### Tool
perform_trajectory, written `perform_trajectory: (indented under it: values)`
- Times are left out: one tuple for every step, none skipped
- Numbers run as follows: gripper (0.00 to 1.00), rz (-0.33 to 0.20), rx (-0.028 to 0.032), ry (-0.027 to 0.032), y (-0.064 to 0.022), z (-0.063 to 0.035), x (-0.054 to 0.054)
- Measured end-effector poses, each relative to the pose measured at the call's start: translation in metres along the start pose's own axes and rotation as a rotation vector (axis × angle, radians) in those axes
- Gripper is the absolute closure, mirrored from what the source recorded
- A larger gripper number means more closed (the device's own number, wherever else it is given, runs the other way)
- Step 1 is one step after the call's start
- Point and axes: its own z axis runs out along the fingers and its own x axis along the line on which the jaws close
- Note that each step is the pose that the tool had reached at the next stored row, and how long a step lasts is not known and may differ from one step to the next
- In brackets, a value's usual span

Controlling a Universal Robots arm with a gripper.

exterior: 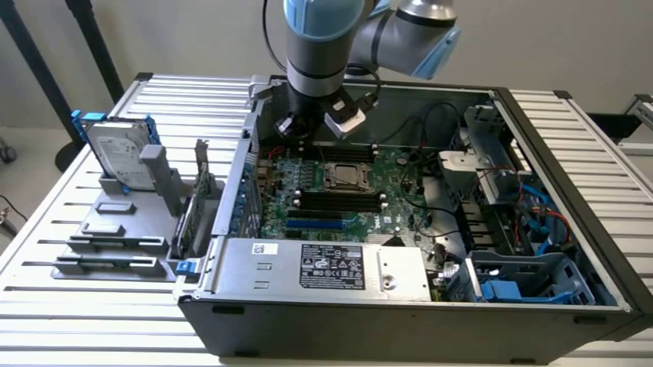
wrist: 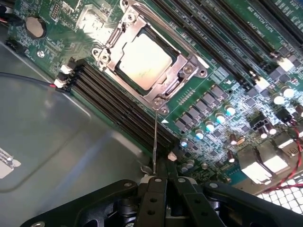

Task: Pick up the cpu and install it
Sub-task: 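Install the first cpu locking lever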

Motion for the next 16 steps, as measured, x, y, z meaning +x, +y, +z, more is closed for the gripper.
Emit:
perform_trajectory:
  values:
    - [0.89,0.0,-0.0001,0.0002,0.0009,0.0003,0.002]
    - [0.89,0.001,-0.0003,0.0005,0.0019,0.0005,0.004]
    - [0.89,0.002,-0.0005,0.0008,0.0029,0.0006,0.006]
    - [0.89,0.003,-0.0008,0.0012,0.0039,0.0007,0.008]
    - [0.89,0.004,-0.0011,0.0016,0.005,0.0009,0.011]
    - [0.89,0.005,-0.0013,0.0019,0.0061,0.0009,0.013]
    - [0.89,0.006,-0.0016,0.0024,0.0073,0.001,0.015]
    - [0.89,0.007,-0.0023,0.0025,0.0084,0.0011,0.017]
    - [0.89,0.009,-0.0038,0.0021,0.0095,0.0011,0.018]
    - [0.89,0.01,-0.0057,0.0013,0.0107,0.0012,0.02]
    - [0.89,0.011,-0.0075,0.0006,0.0118,0.0012,0.022]
    - [0.89,0.012,-0.0092,0.0001,0.0131,0.0011,0.024]
    - [0.89,0.014,-0.0108,-0.0001,0.0144,0.0011,0.025]
    - [0.89,0.014,-0.0126,-0.0002,0.0158,0.0013,0.027]
    - [0.89,0.014,-0.0139,0.0005,0.0177,0.002,0.029]
    - [0.89,0.014,-0.0152,0.0011,0.0197,0.0028,0.031]
